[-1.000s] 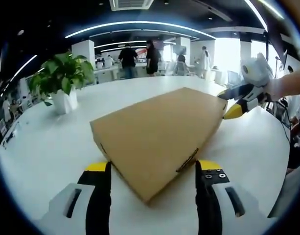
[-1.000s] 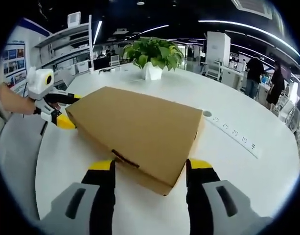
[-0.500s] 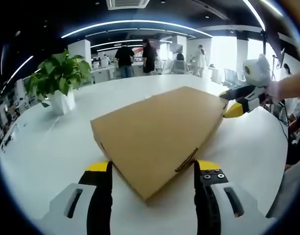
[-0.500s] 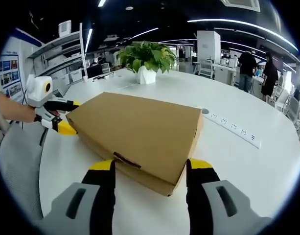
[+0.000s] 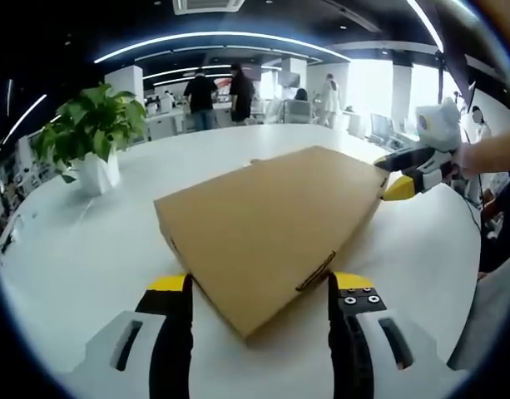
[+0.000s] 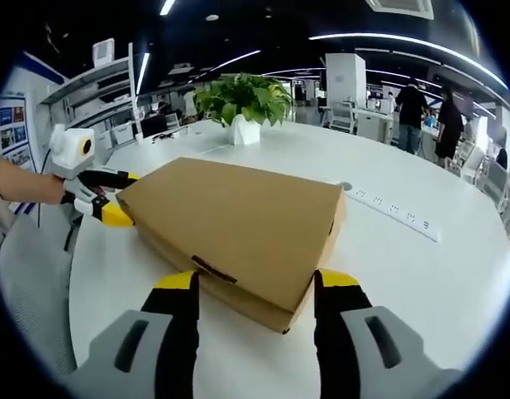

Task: Operate the shoe box by opening the lid, removing the specified soft item, and placing it in the target area until the item is outside and the box remains undamaged.

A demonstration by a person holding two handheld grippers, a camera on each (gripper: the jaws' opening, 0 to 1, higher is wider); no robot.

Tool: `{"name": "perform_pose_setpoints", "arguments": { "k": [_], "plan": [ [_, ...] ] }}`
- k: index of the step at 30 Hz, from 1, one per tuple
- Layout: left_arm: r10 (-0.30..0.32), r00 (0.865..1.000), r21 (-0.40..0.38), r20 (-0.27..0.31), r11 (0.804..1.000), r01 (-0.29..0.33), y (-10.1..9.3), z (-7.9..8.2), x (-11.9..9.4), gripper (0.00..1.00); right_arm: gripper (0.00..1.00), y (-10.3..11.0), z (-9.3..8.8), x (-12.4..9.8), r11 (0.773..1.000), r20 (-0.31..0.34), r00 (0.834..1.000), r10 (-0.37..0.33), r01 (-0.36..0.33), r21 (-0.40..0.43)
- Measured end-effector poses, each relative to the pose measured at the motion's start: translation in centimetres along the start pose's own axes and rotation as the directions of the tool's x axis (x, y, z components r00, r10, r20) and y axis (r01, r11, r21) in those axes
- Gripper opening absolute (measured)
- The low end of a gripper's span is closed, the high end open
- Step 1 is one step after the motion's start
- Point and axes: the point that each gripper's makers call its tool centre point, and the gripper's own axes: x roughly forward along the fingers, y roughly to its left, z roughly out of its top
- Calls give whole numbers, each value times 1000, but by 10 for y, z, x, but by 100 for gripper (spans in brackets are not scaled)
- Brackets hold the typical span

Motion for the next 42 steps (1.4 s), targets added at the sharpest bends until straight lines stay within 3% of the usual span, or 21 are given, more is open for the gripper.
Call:
{"name": "perform_pose_setpoints", "arguments": {
  "k": [19,42],
  "plan": [
    [-89,995,56,-32,994,91,5,1,-8,65,45,20,-8,-9,999,-26,999,-42,42,15],
    [-187,980,114,-70,974,194,16,-5,-17,65,39,50,-19,-21,998,-43,997,-68,68,-7]
  ]
}}
